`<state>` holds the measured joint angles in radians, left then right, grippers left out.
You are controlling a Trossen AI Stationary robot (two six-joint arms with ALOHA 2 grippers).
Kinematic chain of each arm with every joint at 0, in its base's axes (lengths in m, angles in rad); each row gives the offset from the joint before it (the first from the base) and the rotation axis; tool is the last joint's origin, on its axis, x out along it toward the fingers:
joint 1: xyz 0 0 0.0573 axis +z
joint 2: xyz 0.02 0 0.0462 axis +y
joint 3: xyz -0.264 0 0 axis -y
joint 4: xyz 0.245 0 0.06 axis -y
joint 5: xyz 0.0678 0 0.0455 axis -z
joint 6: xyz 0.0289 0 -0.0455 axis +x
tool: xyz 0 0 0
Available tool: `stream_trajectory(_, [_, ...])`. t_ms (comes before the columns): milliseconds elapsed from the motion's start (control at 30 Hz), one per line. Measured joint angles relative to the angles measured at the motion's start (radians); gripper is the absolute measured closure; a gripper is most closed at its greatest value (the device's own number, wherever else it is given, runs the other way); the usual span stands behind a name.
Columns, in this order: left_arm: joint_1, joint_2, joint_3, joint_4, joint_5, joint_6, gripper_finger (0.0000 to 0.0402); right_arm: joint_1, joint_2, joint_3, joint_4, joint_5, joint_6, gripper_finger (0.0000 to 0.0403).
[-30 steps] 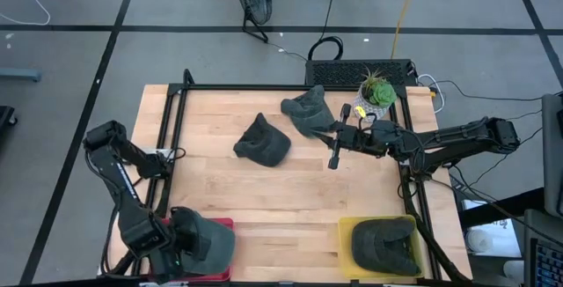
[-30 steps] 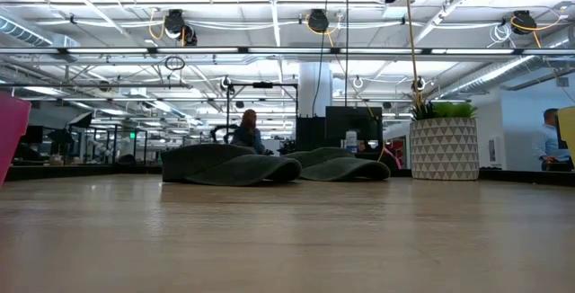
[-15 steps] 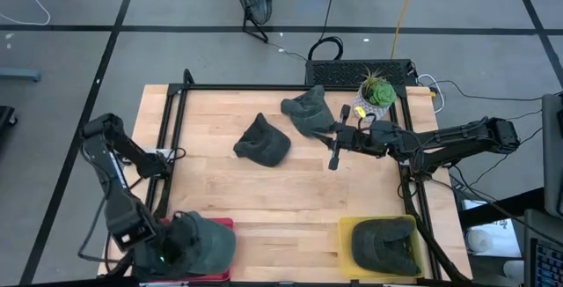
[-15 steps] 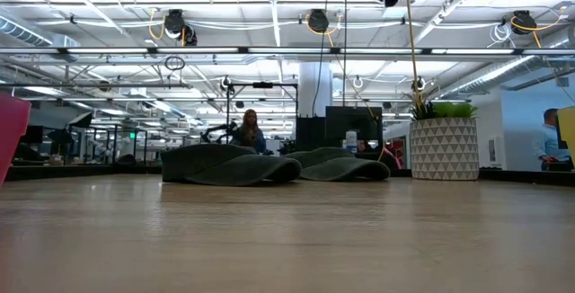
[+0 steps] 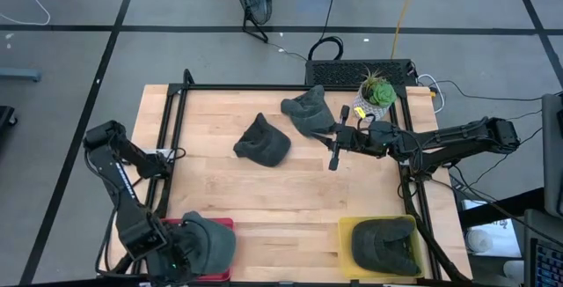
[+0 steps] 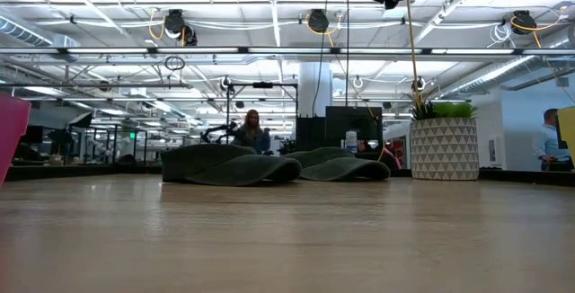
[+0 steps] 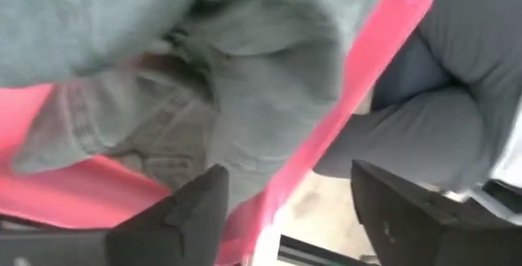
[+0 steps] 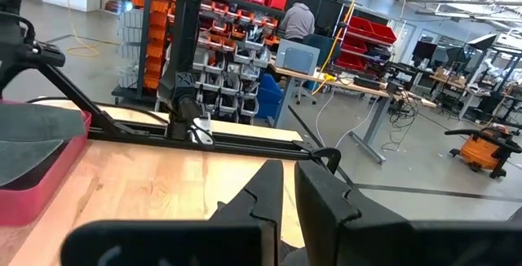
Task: Pick & Place hat
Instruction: Put the grey cap into the pink bin
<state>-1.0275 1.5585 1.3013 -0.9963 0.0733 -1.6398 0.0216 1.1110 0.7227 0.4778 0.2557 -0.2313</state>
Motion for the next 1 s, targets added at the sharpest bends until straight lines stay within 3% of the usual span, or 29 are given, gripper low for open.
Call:
stream_trajectory(167, [-0.002,0.029,-0.002,0.003,-0.019,0.062,0.0114,0.000,0.000,0.000,0.000,0.000,-0.010,0.0381])
stream_trajectory(367, [0.000,0.094,-0.003,0.002,-0.005,0.139,0.0142,0.000,0.000,0.000,0.000,0.000,-0.016,0.0381])
stream_trajectory(1000, [0.011,0.097,-0.003,0.028,0.124,-0.038,0.0391,0.000,0.000,0.000,0.000,0.000,-0.016,0.0381])
